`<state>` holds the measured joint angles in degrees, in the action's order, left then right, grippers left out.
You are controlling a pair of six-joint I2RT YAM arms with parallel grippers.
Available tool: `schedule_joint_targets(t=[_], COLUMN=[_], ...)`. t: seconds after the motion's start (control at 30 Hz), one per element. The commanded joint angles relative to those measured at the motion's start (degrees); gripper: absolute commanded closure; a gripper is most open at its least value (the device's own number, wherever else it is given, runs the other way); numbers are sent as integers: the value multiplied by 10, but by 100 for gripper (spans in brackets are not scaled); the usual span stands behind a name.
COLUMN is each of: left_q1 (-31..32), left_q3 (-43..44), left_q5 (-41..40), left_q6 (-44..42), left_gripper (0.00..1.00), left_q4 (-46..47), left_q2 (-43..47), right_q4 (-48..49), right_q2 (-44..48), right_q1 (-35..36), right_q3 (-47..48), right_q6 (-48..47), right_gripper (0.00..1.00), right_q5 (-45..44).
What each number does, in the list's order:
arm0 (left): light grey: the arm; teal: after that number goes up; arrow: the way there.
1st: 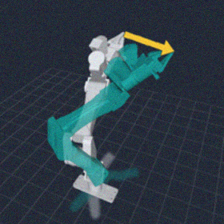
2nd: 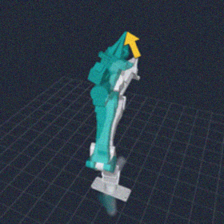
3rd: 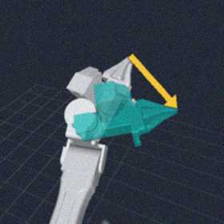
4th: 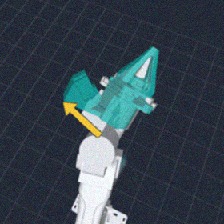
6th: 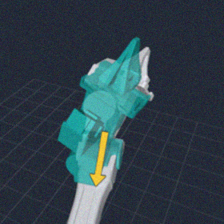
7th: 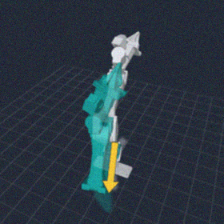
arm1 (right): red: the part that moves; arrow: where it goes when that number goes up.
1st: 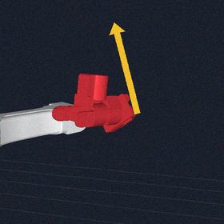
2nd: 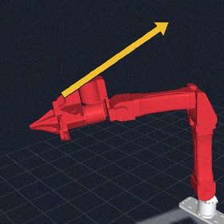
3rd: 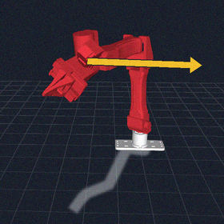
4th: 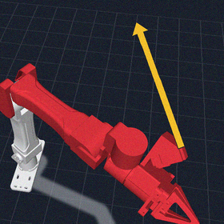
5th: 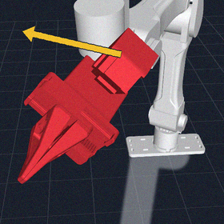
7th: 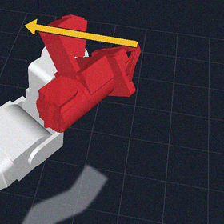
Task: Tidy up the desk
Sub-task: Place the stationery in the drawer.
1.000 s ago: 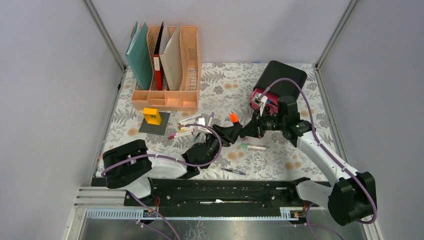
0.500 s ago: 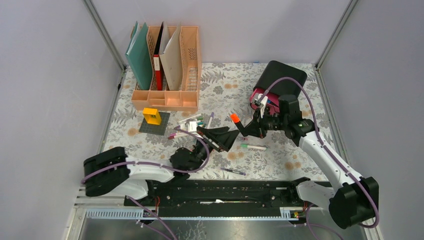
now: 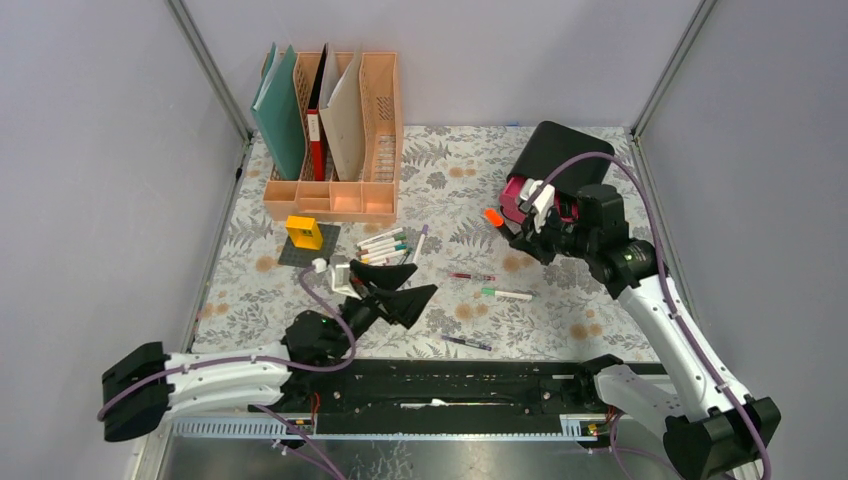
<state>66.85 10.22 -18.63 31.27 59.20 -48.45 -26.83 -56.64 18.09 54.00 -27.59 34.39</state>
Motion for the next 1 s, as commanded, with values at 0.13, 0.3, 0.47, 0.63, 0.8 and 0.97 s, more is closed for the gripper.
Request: schedule_joint_targets(t=[0.13, 0.3, 0.47, 0.63, 0.8, 0.97], left_q1=[-10, -11, -11, -11, -11, -12], left_q3=[-51, -60, -56, -58, -60, -59], left_q5=[59, 72, 84, 82, 79, 76], left_q6=[-26, -21, -19, -18, -18, -19], left_gripper=[1, 1, 1, 1, 1, 1], left_q4=[-94, -99, -103, -105, -110, -114], left_q2=[118, 119, 104, 100, 102, 103], right_q4=[-70, -80, -83, -86, -86, -86], right_q2=[-5, -38, -87, -128, -163, -194], right_q1=[-12, -30, -59, -78, -93, -100], right_q3=[104, 129, 149, 169, 187, 199], right_q6=[-119, -159, -182, -198, -201, -202], right_gripper=[100, 100, 100, 100, 100, 96], right_q5=[-184, -225, -236, -247, -250, -252])
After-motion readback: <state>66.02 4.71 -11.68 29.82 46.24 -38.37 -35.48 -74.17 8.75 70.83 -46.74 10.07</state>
